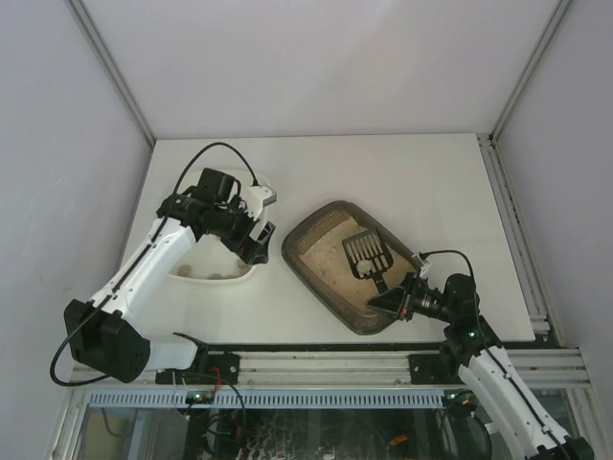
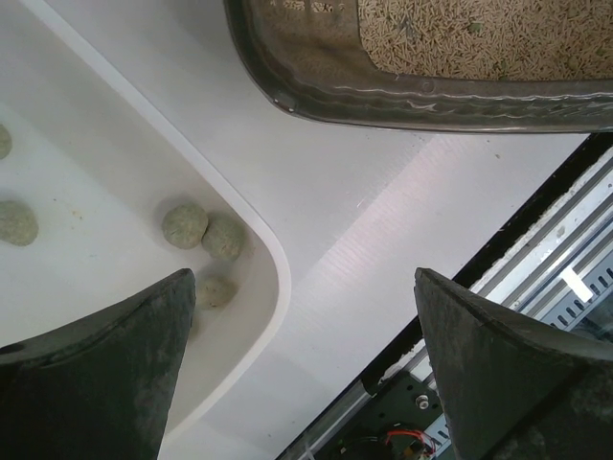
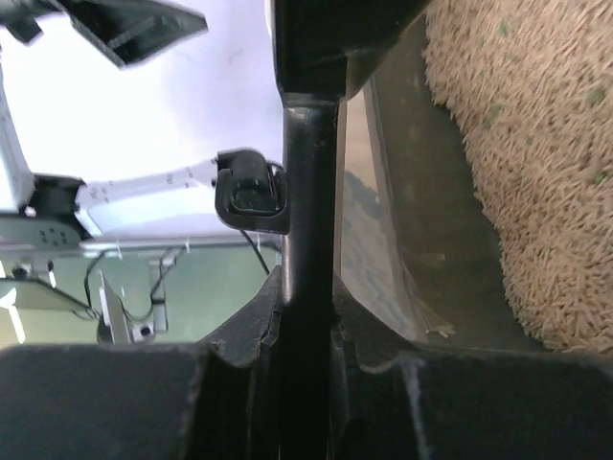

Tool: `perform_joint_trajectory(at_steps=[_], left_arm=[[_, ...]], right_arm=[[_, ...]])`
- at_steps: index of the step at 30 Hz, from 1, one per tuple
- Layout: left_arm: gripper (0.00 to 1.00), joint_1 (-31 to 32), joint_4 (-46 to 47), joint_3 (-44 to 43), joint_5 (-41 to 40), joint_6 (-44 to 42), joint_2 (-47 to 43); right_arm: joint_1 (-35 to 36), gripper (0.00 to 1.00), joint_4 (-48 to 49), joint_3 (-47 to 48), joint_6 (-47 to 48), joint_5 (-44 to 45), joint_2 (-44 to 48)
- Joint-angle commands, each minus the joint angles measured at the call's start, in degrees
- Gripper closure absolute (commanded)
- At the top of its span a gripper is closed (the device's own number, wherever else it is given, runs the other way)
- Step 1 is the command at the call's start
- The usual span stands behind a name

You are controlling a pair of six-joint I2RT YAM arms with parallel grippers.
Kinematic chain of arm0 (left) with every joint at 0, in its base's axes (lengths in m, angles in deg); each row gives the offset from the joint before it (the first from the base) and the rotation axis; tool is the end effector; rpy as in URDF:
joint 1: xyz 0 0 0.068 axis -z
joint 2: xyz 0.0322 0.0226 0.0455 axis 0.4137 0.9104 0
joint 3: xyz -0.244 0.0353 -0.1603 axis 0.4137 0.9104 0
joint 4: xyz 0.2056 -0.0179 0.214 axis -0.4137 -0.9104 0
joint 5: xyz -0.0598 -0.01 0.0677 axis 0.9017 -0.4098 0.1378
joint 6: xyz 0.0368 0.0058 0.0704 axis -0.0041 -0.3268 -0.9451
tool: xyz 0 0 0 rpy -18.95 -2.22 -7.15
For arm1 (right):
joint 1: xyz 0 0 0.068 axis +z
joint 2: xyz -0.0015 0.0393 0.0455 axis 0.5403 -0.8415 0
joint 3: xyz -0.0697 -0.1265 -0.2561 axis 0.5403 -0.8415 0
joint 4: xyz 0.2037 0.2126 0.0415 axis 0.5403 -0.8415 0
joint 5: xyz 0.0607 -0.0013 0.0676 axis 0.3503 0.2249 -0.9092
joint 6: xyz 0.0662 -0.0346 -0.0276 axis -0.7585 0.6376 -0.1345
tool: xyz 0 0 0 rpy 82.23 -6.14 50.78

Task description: Clean the litter box

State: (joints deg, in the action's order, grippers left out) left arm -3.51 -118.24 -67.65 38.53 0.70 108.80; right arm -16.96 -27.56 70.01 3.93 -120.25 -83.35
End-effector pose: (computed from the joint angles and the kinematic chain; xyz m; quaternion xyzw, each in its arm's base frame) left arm 0.2693 -0.1294 0.3012 0.3557 0.8850 -0.1849 0.2367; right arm 0.1332 0.0915 0.1510 0.1024 0.7625 0.6130 0.1798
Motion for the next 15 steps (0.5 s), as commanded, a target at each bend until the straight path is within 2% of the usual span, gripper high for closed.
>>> perform_joint_trajectory(at_steps=[1,3,4,6,8,12,13,15], left_arm=[[0.00,-0.2,1.9,-0.6,-0.6,1.4,-0.6],[0.00,-0.2,2.4,-0.3,-0.6,1.6,-0.6],[0.00,-0.2,2.4,-0.2,-0.7,1.7,-0.6],[0.00,-0.2,2.5,0.0,-1.0,1.8,-1.0],[0.00,-0.2,3.3,0.8,-1.0,1.9,-1.3],[0.00,-0.3,2.8,0.5,0.1,2.1,-0.5],[0.00,-0.3,2.5,0.1,-0.1,2.2,-0.3],[0.00,-0.3,2.5,-0.1,-0.8,2.8,-0.3]], right_arm=[[0.5,1.00,2.1,0.8,0.6,1.6,0.6],[-3.8,1.00,6.3,-2.9,-3.6,0.2,2.9],[-3.3,1.00,6.1,-3.0,-3.3,0.8,3.8],[1.9,1.00,-2.0,1.5,2.9,3.8,3.2],[3.7,1.00,-3.5,2.9,4.1,3.5,1.2],[-5.0,1.00,10.1,-5.0,-7.8,0.4,3.9],[-4.3,1.00,10.7,-5.2,-8.0,1.4,4.3],[1.7,1.00,4.0,-1.2,-2.1,5.1,1.9]])
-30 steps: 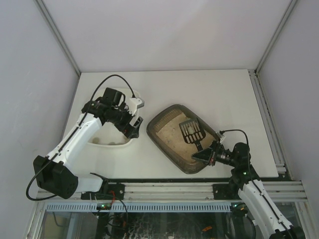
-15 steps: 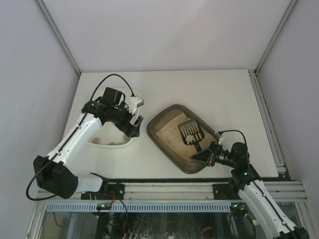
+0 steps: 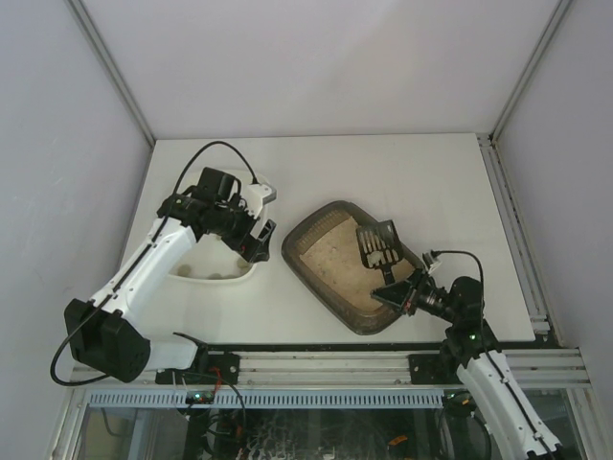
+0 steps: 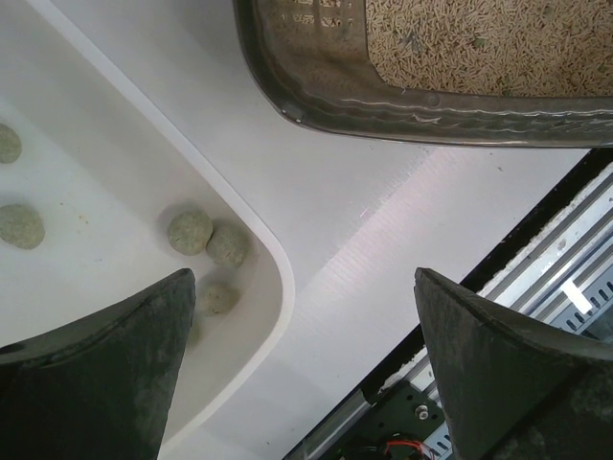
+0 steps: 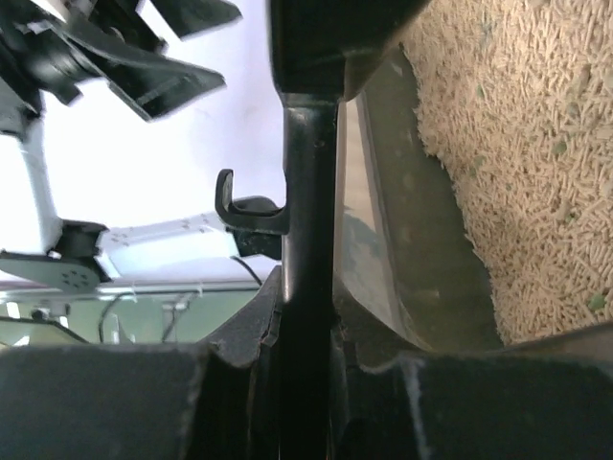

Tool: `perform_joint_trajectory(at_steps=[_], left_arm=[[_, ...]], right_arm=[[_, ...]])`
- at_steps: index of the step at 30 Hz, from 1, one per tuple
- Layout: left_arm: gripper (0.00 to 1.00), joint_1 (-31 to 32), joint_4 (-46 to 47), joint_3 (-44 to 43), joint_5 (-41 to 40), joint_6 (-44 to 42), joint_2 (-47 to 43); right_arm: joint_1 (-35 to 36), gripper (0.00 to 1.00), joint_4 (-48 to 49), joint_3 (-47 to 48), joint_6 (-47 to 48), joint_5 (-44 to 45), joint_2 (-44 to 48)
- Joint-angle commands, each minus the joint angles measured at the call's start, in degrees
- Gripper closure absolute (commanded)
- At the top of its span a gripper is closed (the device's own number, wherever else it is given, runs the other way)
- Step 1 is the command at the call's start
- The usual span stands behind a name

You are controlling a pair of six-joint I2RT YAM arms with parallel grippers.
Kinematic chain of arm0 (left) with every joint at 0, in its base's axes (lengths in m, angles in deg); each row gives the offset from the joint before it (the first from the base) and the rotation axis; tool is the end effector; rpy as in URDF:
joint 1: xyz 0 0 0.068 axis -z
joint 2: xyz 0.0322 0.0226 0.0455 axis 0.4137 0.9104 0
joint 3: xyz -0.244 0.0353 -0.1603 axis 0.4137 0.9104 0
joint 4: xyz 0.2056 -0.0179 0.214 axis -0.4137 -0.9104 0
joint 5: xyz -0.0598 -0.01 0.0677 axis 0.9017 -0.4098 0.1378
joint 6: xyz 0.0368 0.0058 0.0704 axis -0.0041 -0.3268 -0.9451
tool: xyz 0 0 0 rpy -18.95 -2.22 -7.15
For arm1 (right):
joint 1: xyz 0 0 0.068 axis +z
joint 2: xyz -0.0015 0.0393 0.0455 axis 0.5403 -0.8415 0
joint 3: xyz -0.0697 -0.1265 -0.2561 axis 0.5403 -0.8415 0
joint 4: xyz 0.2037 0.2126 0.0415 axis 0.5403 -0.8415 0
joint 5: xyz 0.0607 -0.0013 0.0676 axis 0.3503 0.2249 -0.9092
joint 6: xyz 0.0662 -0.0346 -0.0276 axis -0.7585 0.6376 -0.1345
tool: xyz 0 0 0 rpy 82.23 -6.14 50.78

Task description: Clean the litter box

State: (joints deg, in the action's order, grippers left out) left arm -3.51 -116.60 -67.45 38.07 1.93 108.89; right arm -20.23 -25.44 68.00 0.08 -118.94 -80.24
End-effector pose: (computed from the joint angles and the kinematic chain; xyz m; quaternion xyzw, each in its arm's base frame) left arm 0.2727 -0.1302 0.3012 0.3465 0.8863 -0.1836 0.2463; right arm 0.1369 0.0824 0.1479 0.1412 0.7457 0.6183 0.2041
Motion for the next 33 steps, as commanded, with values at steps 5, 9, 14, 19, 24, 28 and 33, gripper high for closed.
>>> perform_joint_trajectory(at_steps=[5,9,14,19,24,28,33], left_arm=[[0.00,-0.2,1.3,-1.0,-3.4,2.9,0.0],[0.00,-1.9,-0.4,-2.7,-1.1,1.0,-1.5],[0.00,-9.4,-6.6,-7.5,9.5,-2.3,-1.1],[0.00,-22.5,-10.6,-13.8,18.3,-3.3,-0.6],[0.00,-32.2,-10.6,-17.9,20.7,-0.9,-1.1],[0.00,-35.3,-8.4,-16.4,23.3,2.0,-2.4],[0.00,-37.5,-6.4,-13.8,21.0,2.6,-5.3]], right_arm=[[6.3,1.00,14.2,-1.0,-3.2,3.0,-5.8],[9.3,1.00,6.0,1.6,2.8,5.2,-5.4],[10.7,1.00,5.4,3.7,3.9,6.0,-5.8],[11.2,1.00,-0.8,10.3,10.1,6.5,-9.0],[11.9,1.00,3.6,17.9,11.3,4.4,-18.5],[16.4,1.00,4.9,27.6,16.0,5.7,-29.5],[23.7,1.00,4.8,40.2,22.1,8.5,-47.2]])
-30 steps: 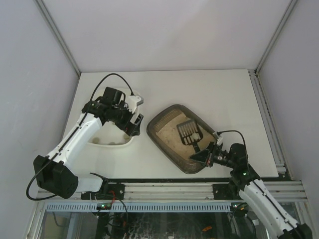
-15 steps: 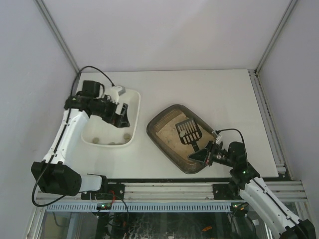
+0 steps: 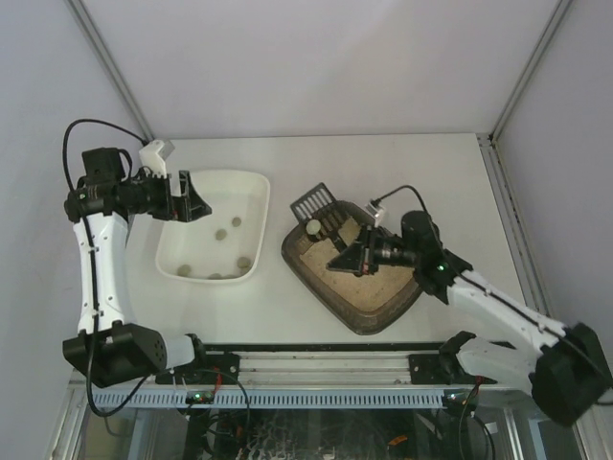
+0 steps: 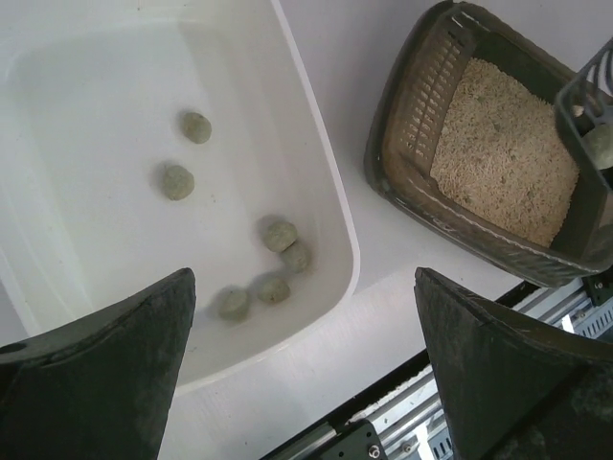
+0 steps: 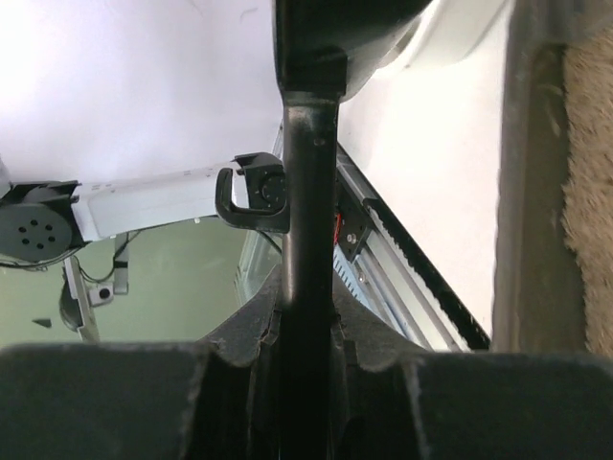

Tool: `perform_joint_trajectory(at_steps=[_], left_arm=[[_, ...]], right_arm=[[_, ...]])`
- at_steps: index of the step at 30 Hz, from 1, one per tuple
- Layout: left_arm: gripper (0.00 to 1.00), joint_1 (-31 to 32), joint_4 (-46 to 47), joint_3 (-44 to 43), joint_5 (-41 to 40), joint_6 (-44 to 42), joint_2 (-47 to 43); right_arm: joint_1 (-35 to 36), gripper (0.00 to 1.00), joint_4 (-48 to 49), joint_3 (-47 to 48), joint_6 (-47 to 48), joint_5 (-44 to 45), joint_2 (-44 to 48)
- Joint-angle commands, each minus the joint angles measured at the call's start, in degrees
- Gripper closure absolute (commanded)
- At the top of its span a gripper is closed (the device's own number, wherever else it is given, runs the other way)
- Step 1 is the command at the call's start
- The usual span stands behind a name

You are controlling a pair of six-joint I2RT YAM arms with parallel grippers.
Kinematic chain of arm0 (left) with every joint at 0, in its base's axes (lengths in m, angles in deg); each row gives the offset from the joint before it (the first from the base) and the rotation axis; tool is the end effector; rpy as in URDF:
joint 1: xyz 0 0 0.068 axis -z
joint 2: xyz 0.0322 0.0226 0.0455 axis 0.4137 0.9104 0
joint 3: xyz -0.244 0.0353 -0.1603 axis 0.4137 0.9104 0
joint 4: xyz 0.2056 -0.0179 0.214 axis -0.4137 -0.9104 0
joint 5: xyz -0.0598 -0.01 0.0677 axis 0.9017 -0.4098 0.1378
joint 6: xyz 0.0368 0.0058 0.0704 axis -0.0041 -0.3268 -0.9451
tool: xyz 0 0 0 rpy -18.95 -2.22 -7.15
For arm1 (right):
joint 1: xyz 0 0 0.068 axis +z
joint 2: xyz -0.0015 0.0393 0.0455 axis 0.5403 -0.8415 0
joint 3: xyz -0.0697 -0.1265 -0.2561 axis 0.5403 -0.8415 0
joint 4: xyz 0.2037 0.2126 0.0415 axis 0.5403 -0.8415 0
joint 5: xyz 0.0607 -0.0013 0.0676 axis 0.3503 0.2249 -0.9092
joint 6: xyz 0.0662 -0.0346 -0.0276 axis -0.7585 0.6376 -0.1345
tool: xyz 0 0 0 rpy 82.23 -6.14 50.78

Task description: Clean the litter box

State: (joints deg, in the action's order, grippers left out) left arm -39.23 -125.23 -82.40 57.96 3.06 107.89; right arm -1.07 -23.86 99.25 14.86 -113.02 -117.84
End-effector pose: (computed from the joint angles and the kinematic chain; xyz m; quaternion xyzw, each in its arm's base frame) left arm 0.2861 0.0294 0.3970 0.1127 0.8888 -0.2402 0.3737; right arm 0.1942 0.1735 0.2551 -0.0333 0.7830 0.5923 0.1871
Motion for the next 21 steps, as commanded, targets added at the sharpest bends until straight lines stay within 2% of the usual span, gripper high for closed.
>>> perform_joint_trajectory(at_steps=[1,4,8,12,16,19,21], left_arm=[[0.00,-2.6,2.3,1.2,0.5,1.4,-4.9],[0.00,-5.2,3.1,1.1,-0.7,2.5,-5.8],[0.00,-8.4,6.3,1.5,-11.5,8.1,-4.9],[0.00,-15.5,4.7,0.0,-12.4,9.6,-3.4],[0.00,-18.0,3.8,-0.4,-20.0,14.5,-2.1],[0.00,-18.1,3.4,0.4,-23.5,15.7,-2.7],[0.00,-18.1,3.7,0.8,-24.4,16.1,-3.5]], right_arm=[[5.7,1.00,2.2,12.2,8.9,3.3,-13.0],[9.2,1.00,-5.6,24.3,15.0,5.9,-23.7],[13.3,1.00,-16.3,42.3,21.2,9.3,-38.0],[16.1,1.00,-26.6,55.2,25.6,13.8,-50.0],[22.1,1.00,-44.1,69.4,37.4,32.6,-58.1],[27.8,1.00,-50.0,75.8,44.1,52.0,-62.0],[31.3,1.00,-51.0,77.2,47.4,61.5,-63.5]])
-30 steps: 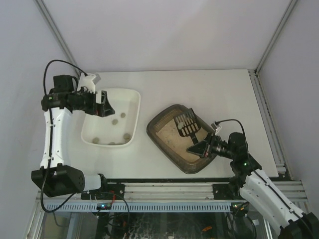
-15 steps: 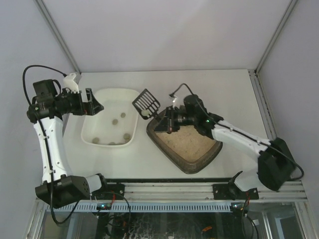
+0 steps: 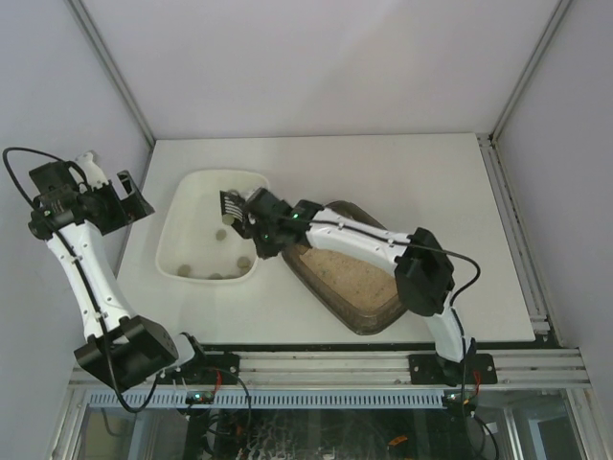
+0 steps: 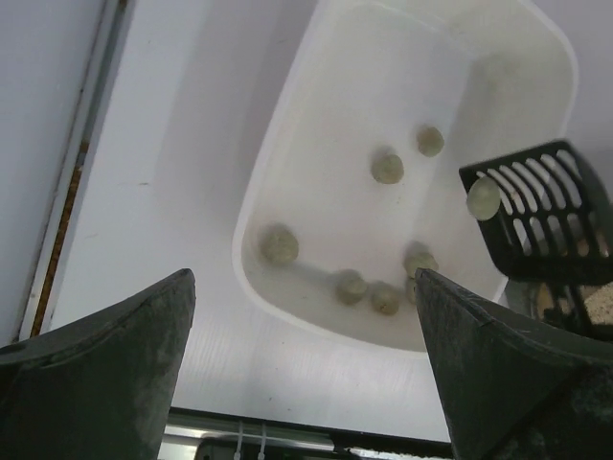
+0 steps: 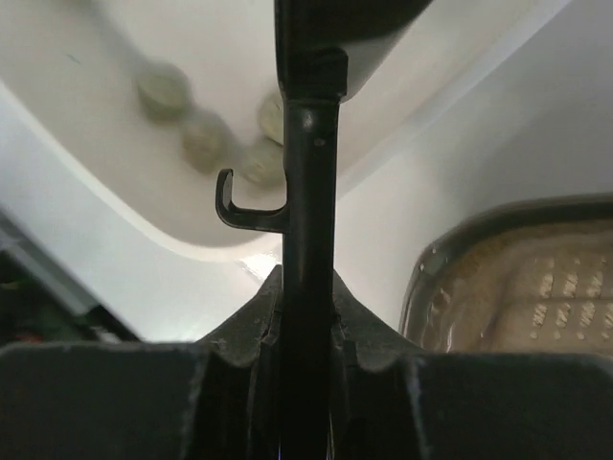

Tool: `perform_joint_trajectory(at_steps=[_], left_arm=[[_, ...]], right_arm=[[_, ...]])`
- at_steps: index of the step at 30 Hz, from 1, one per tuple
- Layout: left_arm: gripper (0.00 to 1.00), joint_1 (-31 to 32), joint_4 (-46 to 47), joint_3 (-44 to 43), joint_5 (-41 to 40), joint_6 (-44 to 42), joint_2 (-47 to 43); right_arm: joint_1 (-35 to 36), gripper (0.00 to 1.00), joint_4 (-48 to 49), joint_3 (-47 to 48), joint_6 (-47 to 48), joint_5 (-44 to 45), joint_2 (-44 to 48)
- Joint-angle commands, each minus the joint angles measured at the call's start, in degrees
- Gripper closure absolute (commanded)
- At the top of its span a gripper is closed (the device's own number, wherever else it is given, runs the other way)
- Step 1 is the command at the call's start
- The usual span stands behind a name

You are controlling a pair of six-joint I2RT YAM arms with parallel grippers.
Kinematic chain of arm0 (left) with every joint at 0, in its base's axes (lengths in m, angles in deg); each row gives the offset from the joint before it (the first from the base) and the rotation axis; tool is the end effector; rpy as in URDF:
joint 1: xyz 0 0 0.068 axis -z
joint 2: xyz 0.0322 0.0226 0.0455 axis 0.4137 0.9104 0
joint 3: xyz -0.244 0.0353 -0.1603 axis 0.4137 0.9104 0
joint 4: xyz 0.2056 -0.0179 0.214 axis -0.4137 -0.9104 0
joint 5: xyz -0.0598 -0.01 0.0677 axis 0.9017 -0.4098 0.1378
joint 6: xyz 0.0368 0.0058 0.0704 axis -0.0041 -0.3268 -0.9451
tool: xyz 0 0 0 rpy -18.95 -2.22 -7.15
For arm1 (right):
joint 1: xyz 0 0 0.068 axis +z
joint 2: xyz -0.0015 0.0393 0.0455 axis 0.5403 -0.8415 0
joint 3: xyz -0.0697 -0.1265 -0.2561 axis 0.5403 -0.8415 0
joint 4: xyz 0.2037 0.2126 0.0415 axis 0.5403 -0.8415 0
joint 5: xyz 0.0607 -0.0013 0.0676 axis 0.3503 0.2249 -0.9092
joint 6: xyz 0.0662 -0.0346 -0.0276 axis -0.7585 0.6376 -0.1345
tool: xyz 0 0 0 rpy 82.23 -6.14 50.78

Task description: Clean the litter box

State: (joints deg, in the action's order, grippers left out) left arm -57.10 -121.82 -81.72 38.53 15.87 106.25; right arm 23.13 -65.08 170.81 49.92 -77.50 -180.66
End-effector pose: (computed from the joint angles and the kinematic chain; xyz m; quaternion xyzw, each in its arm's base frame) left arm 0.2572 0.1355 0.3963 -0.1782 0.9040 -0.0588 0.3842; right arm 0.2912 0.4426 0.2507 -0.2846 0.8952 0.2551 0.2290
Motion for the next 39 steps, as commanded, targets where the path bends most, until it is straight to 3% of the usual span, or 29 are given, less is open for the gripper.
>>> perform_joint_trajectory(at_steps=[1,9,16,20,24,28,34,39], left_arm=[[0.00,-0.1,0.7,0.3,-5.4,3.5,-2.3],[0.00,-0.1,3.2,1.1,-3.4,5.3,-3.7],[0.01,-0.2,3.4,2.9,-1.5,5.7,-4.0],[0.02,-0.1,4.0,4.6,0.0,5.0,-5.0],[0.02,-0.1,5.2,6.5,1.0,5.5,-6.4],[0.02,0.0,10.4,10.0,2.1,8.9,-9.1],[0.02,1.9,14.1,12.9,1.8,9.9,-10.1],[0.02,2.6,14.0,13.7,1.7,10.4,-9.5]], right_arm=[[8.3,1.00,-9.9,5.8,13.6,29.2,-1.3],[14.6,1.00,-5.9,4.6,20.4,42.7,-2.9],[14.4,1.00,-2.8,1.8,17.3,40.8,3.7],[8.7,1.00,-2.0,-10.6,10.3,27.0,18.4],[-3.3,1.00,-4.4,-26.9,3.0,4.0,31.8],[-14.0,1.00,-4.0,-39.5,0.8,-12.9,43.5],[-26.8,1.00,-4.9,-49.2,0.6,-28.2,48.2],[-29.2,1.00,-3.6,-51.9,-0.8,-34.8,46.2]])
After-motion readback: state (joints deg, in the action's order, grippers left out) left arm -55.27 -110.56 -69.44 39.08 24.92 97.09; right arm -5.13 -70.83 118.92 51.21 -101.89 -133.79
